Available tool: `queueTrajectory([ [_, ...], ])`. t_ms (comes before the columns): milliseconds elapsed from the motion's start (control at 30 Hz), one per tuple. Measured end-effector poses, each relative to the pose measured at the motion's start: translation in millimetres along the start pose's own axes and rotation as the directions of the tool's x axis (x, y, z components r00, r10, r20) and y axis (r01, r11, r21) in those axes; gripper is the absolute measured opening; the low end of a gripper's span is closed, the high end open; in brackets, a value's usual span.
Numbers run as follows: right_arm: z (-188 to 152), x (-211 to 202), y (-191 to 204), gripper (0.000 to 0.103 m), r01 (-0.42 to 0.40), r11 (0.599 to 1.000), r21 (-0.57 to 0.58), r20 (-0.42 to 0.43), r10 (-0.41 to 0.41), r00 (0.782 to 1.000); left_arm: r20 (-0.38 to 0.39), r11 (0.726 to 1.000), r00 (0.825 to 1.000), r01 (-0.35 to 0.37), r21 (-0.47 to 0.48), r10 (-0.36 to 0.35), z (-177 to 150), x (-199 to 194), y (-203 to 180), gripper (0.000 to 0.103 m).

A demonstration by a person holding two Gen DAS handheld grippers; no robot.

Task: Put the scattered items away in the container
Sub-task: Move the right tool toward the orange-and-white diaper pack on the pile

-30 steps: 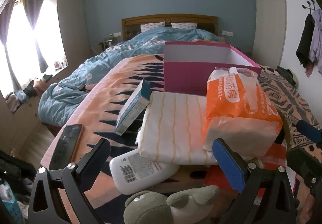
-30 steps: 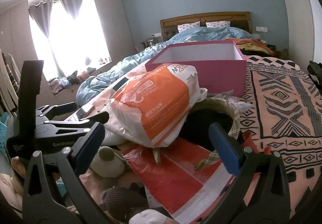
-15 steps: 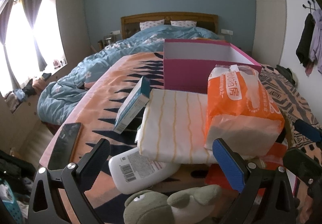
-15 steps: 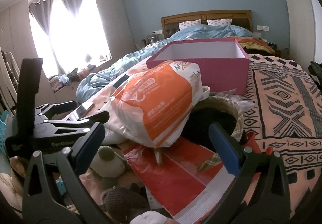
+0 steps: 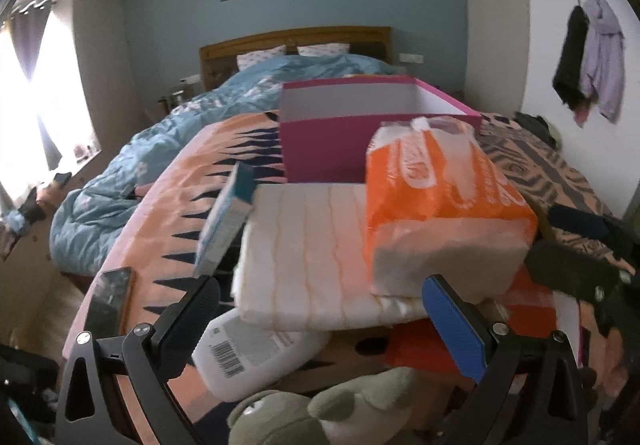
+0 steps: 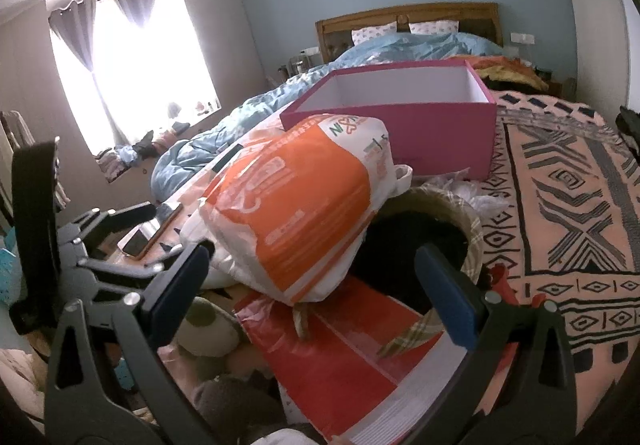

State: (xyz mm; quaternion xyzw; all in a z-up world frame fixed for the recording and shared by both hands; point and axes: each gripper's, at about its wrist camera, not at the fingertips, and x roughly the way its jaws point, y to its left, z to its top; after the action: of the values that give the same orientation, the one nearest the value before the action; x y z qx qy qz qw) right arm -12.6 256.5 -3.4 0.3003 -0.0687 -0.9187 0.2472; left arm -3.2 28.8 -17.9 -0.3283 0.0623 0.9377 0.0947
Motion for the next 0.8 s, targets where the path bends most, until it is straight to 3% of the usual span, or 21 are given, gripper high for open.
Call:
queueTrajectory([
  [367,-4,-10,18,0.103,-0.102,0.994,-0.051,0.028,0.103,0.994,-0.013,1.000,1.000,0.009,0.027,-0.009,-1,11,-16,0.103],
  [500,-6,-9,19,0.103,-0.104,0.993,-0.051,0.027,0.105,0.994,-0.005,0.999,0.999,0.043,-0.019,-0.044,-1,8,-9,0.103],
  [567,-7,-7,14,0.103,-0.089,0.996,-0.029,0.023,0.089,0.996,-0.044,0.998,0.998,0.041,-0.045,-0.043,-1,13,-7,0.103],
  [633,-6,-6,10,0.103,-0.082,0.996,-0.014,0.022,0.083,0.996,-0.133,0.995,0.988,0.075,-0.064,-0.083,-2,24,-7,0.103],
  [767,-6,-6,6,0.103,-0.073,0.997,-0.011,0.025,0.073,0.997,-0.125,0.999,0.991,0.046,-0.001,-0.046,-4,23,-10,0.103],
  [800,-6,-5,6,0.103,-0.070,0.997,-0.014,0.021,0.070,0.997,-0.134,0.998,0.989,0.065,-0.002,-0.065,-4,24,-9,0.103],
])
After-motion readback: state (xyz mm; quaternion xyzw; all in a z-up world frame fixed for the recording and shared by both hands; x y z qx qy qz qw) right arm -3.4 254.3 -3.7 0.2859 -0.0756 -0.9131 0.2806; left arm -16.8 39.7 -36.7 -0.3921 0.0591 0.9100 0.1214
